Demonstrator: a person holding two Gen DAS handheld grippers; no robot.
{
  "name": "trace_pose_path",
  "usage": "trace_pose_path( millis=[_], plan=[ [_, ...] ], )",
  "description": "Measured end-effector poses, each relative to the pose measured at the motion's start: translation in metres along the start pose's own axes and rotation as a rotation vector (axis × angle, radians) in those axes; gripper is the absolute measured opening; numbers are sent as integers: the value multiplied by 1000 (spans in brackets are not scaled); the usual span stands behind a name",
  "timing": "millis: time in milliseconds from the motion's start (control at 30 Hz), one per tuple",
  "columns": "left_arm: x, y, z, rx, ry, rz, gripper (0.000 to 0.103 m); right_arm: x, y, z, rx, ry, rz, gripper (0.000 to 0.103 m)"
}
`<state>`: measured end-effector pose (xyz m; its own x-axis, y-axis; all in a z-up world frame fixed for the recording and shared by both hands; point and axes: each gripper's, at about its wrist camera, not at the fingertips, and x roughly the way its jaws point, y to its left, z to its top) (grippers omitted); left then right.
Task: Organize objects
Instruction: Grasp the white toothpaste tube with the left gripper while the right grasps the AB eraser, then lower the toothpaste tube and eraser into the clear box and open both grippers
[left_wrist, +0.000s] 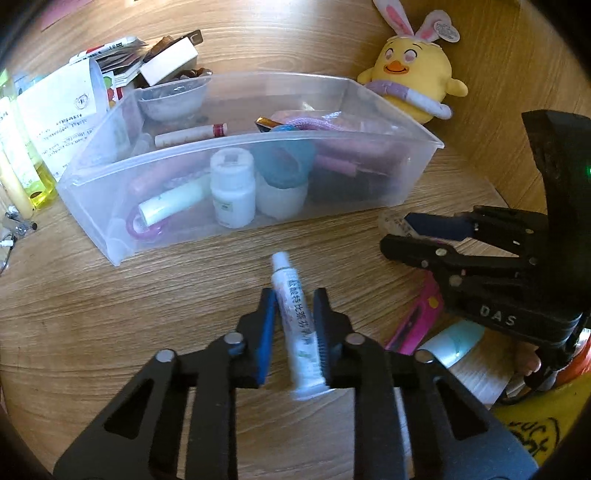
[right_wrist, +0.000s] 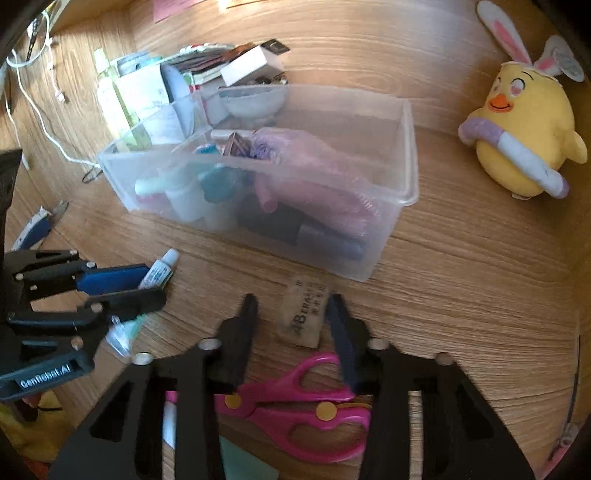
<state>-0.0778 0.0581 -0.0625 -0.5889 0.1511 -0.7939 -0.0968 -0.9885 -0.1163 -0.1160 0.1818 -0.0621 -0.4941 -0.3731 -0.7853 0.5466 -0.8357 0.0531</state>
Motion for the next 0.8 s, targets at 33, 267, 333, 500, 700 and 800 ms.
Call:
trace_pose_path(
  millis=[33,267,333,500,700,800],
  plan=[
    [0,2,0,0,-2,-2,16,0,1,0,-1,3,19,23],
    [-9,9,5,-21,-42,-14,16,-13,10,1,-8,-41,71,22],
    [-16,12,8,-31,-64,-21,16,-21,14,4,-14,-65,82,22],
    [-34,19,16,-57,-126,-33,16,-42,20,15,-17,-129,116,22],
    [-62,27,30,-75,-221,-36,16,-60,19,30,-2,-200,152,22],
    [-69,31,39,-78,-253,-23,16,-66,17,39,2,-238,150,22]
  ],
)
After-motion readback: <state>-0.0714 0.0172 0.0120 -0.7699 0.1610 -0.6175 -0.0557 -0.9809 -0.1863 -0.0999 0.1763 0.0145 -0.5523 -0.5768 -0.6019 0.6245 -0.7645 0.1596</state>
